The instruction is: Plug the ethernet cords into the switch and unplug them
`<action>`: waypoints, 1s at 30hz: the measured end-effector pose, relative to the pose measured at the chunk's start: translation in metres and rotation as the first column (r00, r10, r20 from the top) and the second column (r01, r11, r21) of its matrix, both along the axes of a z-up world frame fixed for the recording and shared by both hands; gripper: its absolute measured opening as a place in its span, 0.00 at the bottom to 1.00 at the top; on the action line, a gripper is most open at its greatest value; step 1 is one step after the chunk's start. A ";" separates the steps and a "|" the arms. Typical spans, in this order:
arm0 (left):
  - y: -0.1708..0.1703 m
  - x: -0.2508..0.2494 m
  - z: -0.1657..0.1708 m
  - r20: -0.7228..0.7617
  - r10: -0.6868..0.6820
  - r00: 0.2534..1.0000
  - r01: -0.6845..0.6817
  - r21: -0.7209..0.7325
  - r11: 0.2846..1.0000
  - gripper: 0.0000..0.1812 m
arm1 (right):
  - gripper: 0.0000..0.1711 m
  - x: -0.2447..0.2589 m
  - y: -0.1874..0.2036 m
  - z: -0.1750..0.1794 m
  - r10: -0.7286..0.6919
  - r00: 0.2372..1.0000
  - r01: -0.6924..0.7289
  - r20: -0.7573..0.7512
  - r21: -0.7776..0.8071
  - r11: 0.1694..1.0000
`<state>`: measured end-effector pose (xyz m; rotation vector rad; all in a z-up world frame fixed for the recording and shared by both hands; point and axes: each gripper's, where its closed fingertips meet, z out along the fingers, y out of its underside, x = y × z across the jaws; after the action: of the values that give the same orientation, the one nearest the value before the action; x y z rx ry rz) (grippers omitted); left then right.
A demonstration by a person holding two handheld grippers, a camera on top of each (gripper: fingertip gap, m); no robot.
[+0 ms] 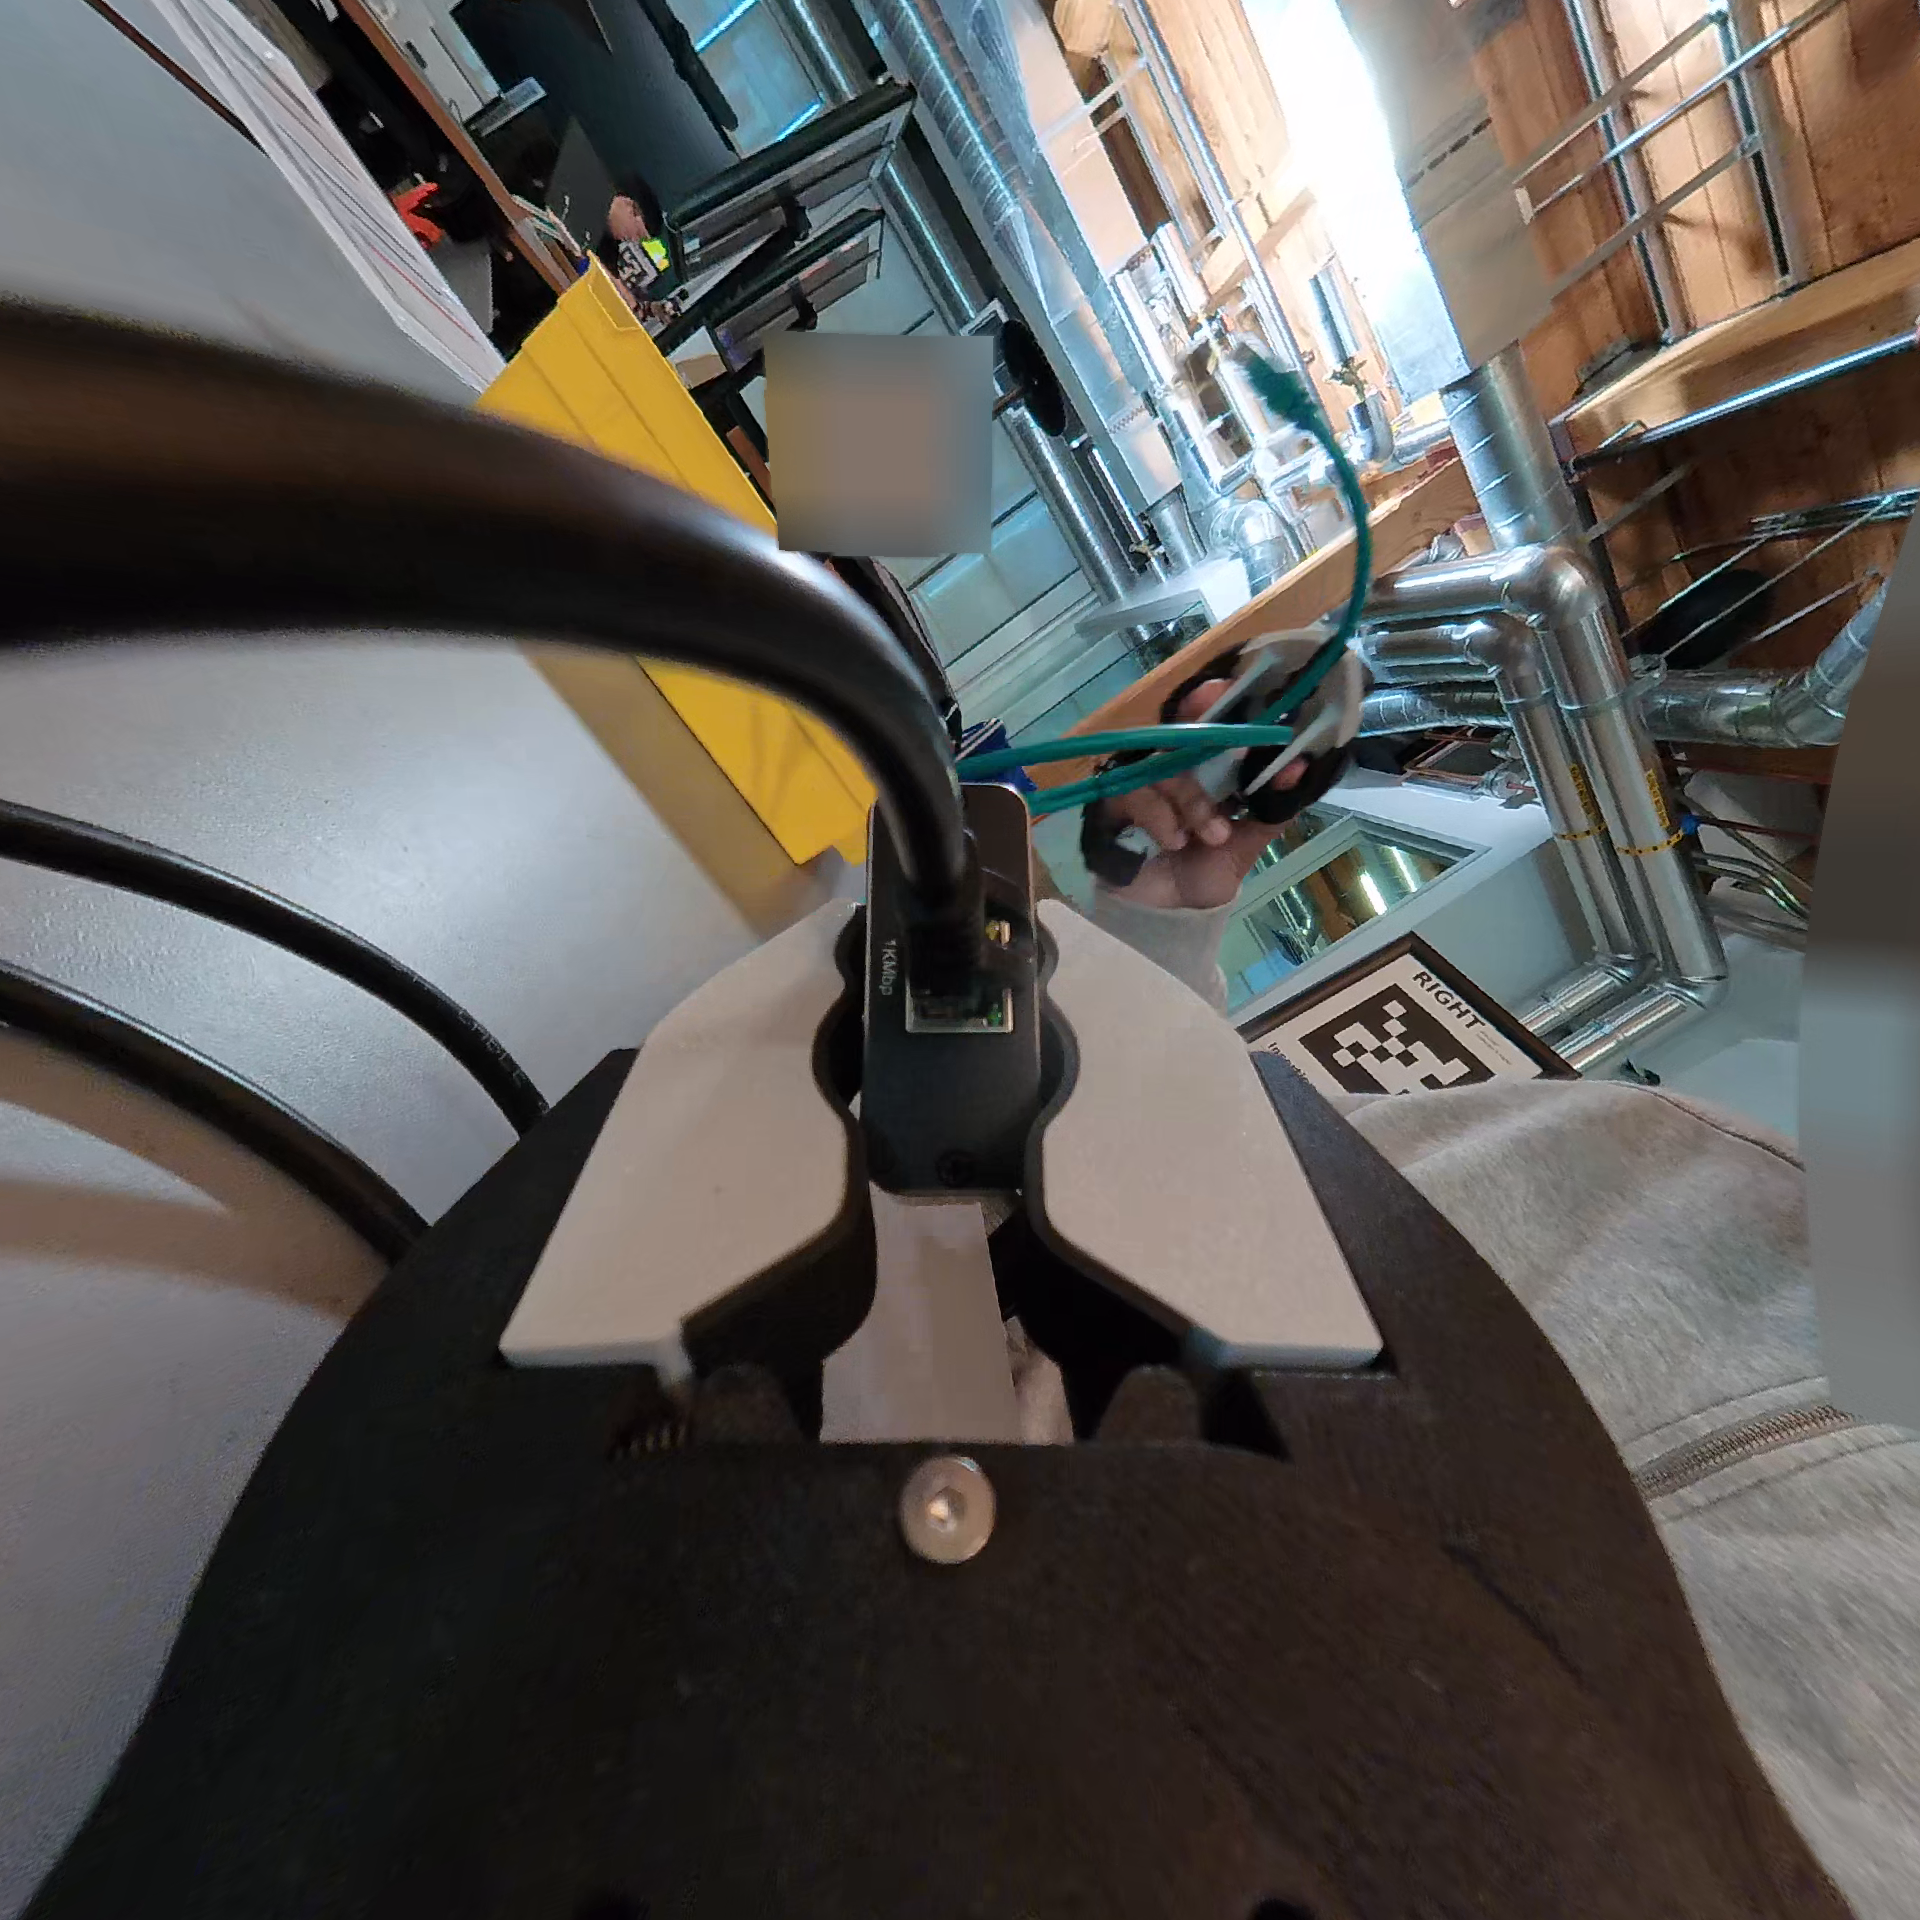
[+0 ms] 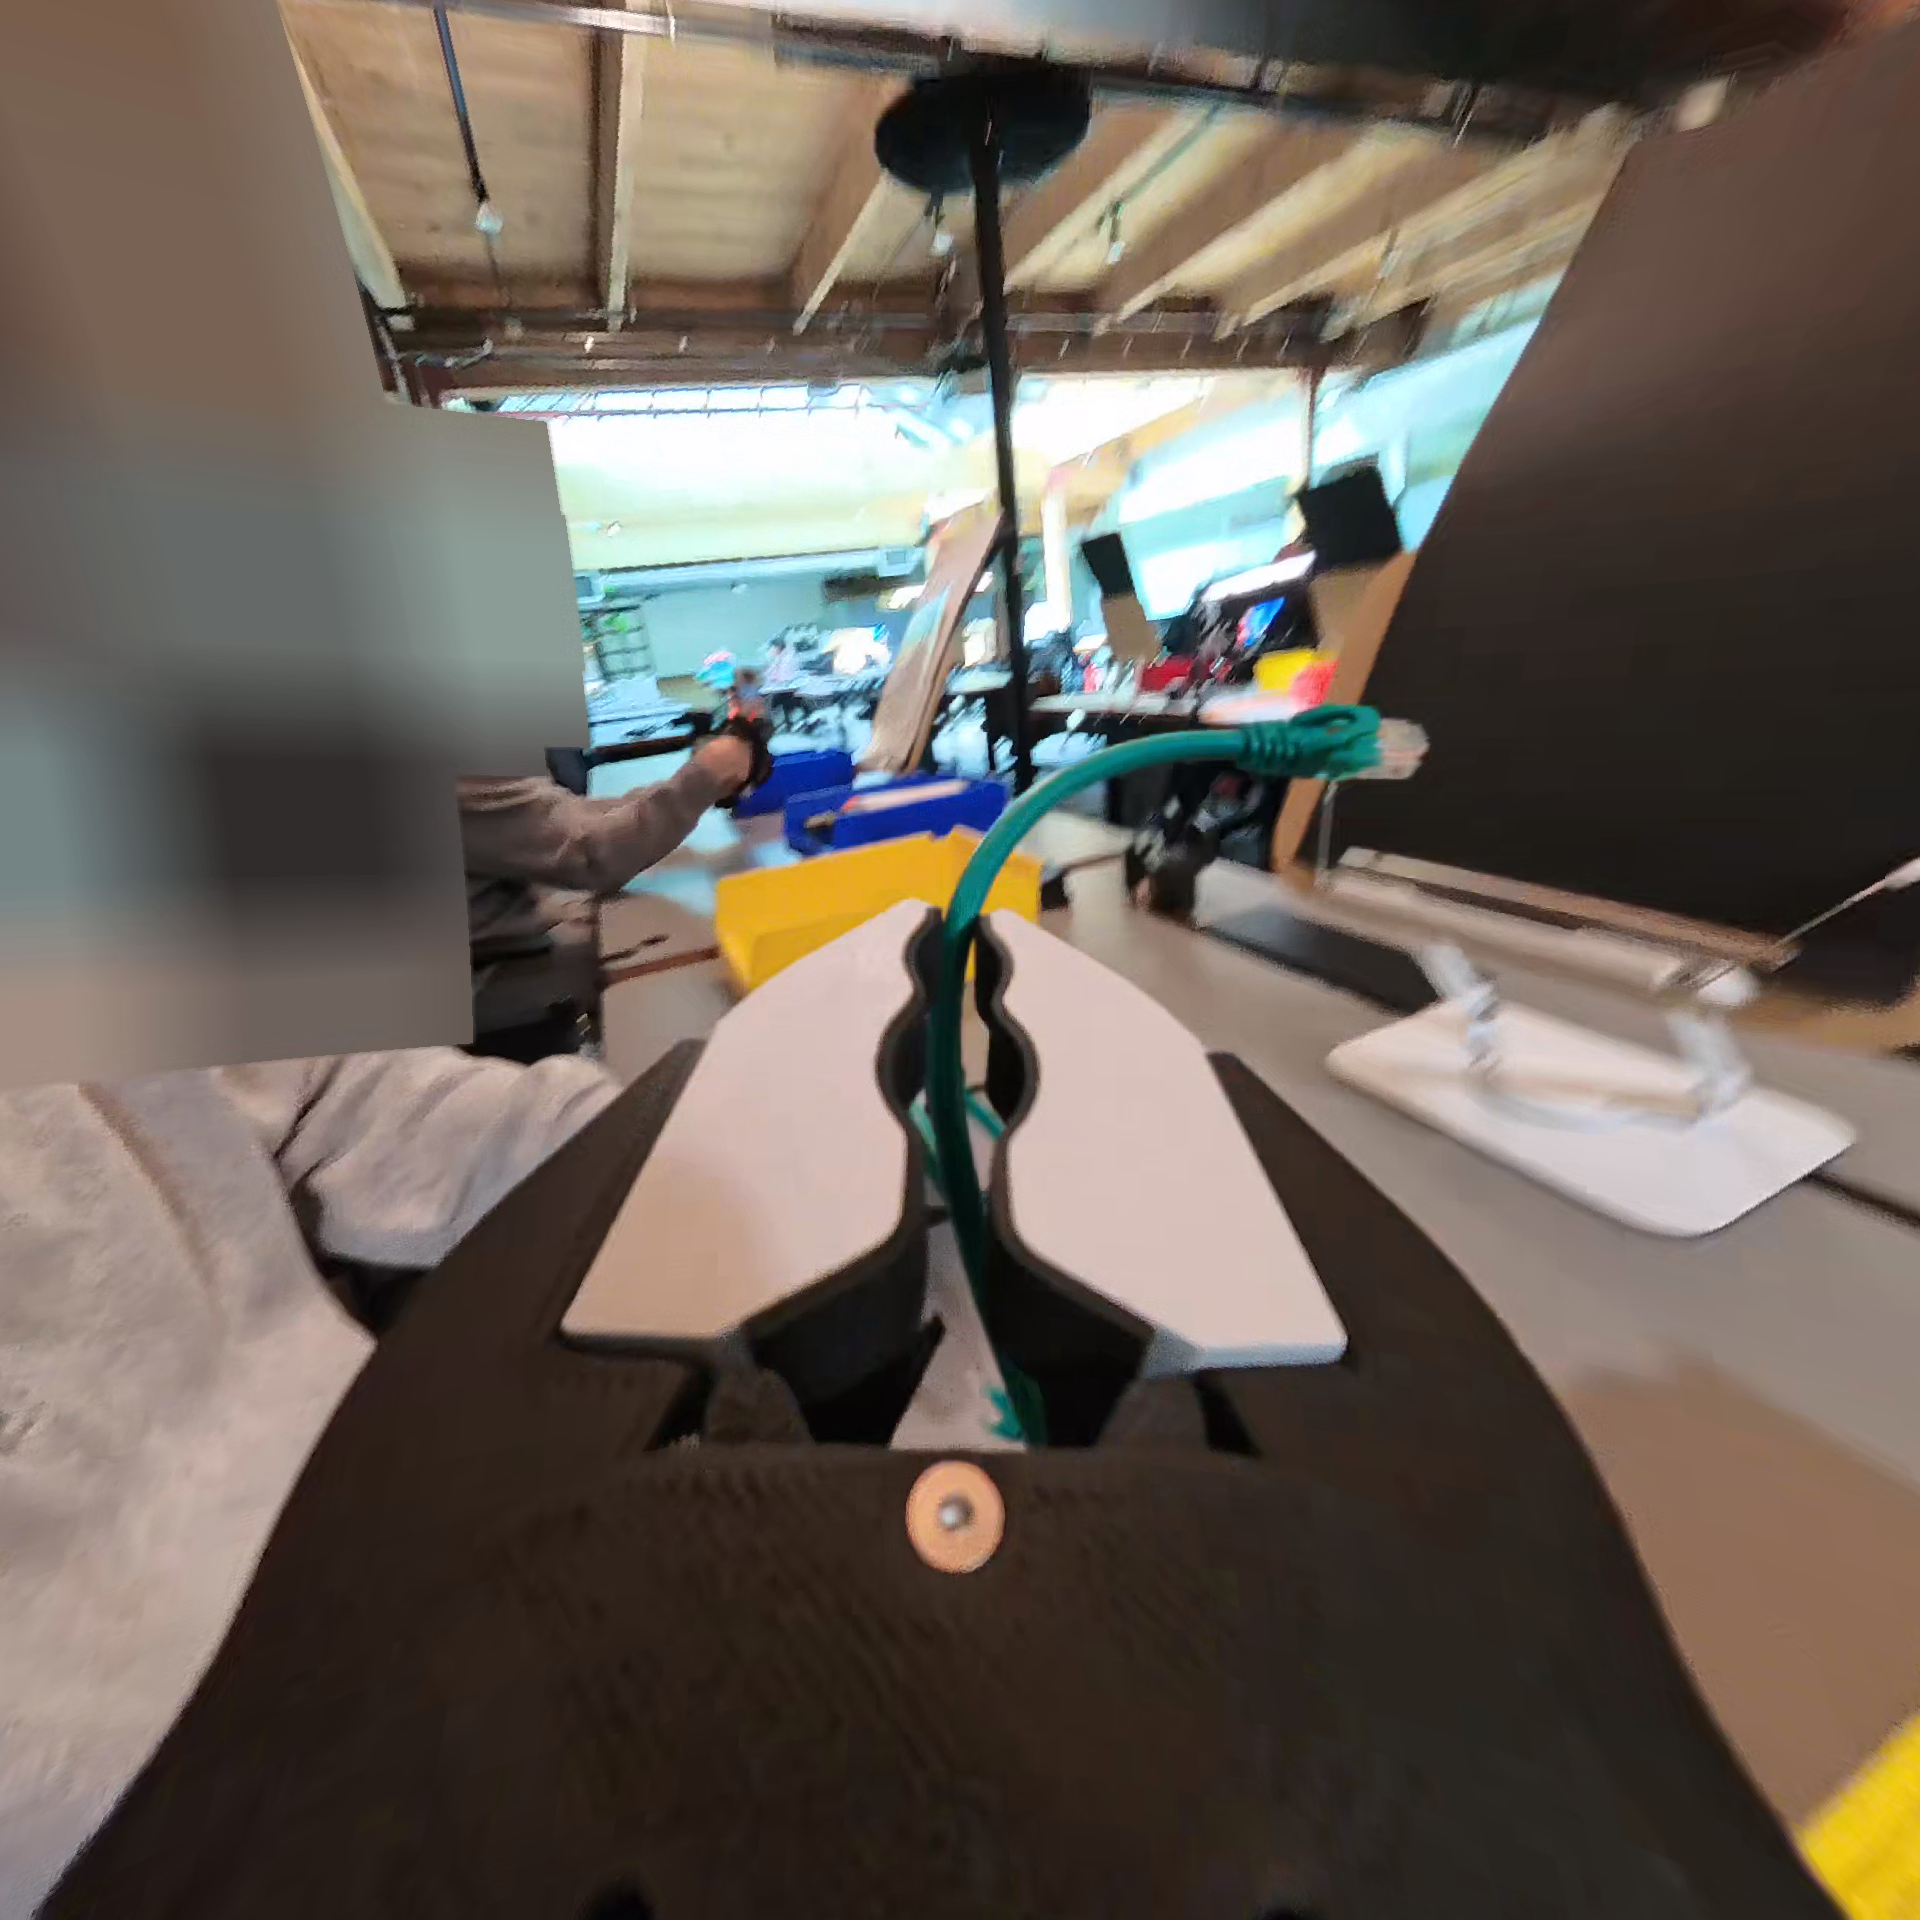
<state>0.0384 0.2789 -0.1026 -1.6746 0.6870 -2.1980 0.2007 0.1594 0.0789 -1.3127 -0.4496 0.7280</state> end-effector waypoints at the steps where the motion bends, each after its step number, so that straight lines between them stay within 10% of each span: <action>1: 0.000 0.000 0.000 0.000 0.000 1.000 0.000 -0.001 1.000 0.14 | 0.03 0.008 -0.008 0.013 -0.046 0.999 0.046 -0.002 0.047 0.998; 10: 0.002 0.000 -0.001 -0.004 0.011 1.000 -0.011 -0.003 1.000 0.14 | 0.03 0.103 -0.056 0.061 -0.635 0.761 0.546 0.131 0.399 0.737; 16: 0.002 0.001 -0.002 -0.016 0.018 1.000 -0.018 0.009 1.000 0.14 | 0.03 0.157 0.009 -0.063 -0.584 0.785 0.595 0.208 0.014 0.804; 21: 0.001 0.000 -0.003 -0.024 0.022 0.999 -0.022 0.018 1.000 0.14 | 0.10 0.174 0.037 -0.172 -0.481 0.847 0.525 0.228 -0.509 0.683; 30: 0.001 -0.002 -0.002 -0.013 0.020 1.000 -0.019 0.008 1.000 0.14 | 0.21 0.177 0.027 -0.129 -0.556 0.777 0.629 0.295 -0.391 0.672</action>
<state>0.0365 0.2801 -0.1046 -1.6864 0.6793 -2.1698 0.3778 0.1861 -0.0504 -1.8602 0.0776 0.1683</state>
